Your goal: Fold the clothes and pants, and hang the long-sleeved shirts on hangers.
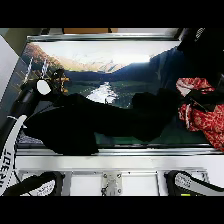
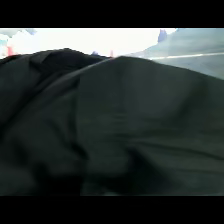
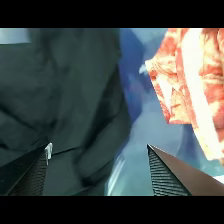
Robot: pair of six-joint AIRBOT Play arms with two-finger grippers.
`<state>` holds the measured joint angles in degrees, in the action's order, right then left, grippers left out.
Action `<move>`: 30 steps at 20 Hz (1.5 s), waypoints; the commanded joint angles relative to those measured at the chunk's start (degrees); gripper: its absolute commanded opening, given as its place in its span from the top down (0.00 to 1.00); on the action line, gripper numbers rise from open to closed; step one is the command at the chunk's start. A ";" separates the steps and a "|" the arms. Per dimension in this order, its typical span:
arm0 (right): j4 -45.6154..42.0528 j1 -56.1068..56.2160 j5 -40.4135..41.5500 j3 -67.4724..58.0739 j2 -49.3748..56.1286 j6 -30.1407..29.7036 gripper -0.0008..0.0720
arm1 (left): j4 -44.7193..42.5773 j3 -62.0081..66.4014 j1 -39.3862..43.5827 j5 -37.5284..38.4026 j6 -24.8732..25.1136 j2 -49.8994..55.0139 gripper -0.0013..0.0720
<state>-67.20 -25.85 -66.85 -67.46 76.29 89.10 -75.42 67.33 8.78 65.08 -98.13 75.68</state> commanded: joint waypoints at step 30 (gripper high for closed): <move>-2.05 3.17 9.55 -38.21 -15.61 -10.23 0.97 | 1.77 23.32 -0.76 -3.76 1.05 -10.08 0.96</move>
<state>-65.73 -22.79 -53.10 -105.78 61.39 78.85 -74.89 101.32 8.01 61.49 -96.75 66.02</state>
